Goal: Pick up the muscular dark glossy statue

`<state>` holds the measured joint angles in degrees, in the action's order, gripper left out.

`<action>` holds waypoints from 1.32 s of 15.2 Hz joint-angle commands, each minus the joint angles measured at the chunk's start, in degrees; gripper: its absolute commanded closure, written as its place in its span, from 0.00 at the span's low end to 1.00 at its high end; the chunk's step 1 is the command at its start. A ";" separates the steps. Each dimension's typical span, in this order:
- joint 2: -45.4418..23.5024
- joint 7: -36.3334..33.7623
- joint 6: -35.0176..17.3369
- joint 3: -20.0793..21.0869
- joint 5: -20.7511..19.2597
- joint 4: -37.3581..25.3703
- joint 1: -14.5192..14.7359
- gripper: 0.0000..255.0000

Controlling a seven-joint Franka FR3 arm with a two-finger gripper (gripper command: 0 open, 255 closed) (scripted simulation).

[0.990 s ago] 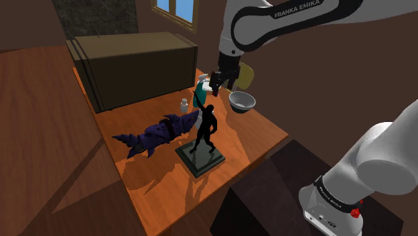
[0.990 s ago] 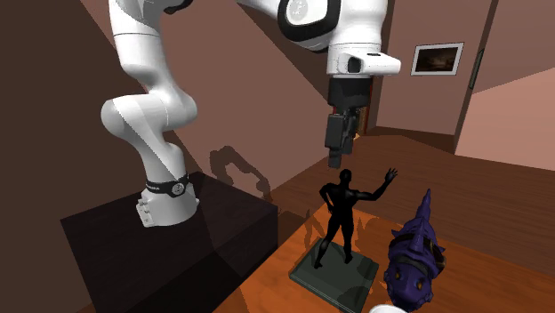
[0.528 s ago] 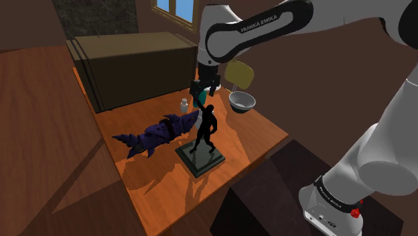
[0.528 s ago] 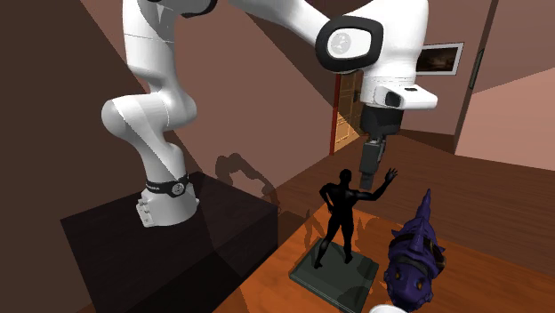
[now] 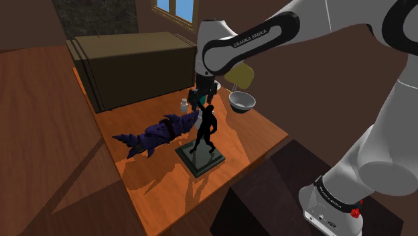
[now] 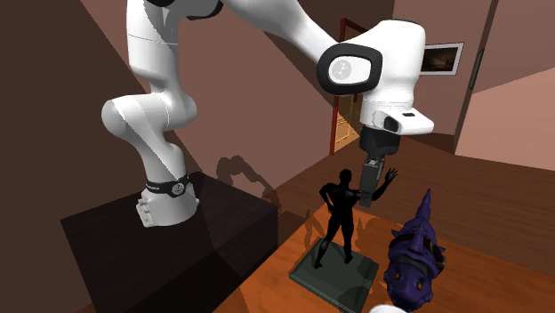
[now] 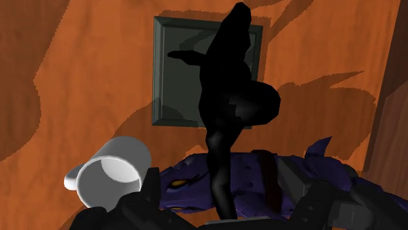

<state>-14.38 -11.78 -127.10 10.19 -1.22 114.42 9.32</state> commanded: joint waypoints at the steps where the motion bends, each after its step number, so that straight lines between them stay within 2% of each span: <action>1: -0.34 -0.05 -0.43 -0.02 -0.08 0.05 0.04 0.00; 2: -0.32 -0.02 -0.39 -0.03 -0.07 0.02 0.01 1.00; 11: -0.34 -0.05 -0.43 -0.02 -0.08 0.04 0.04 1.00; 20: 3.07 0.32 5.73 0.19 0.66 -2.75 -0.16 1.00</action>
<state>-11.60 -11.39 -122.24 10.33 -0.61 112.30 9.11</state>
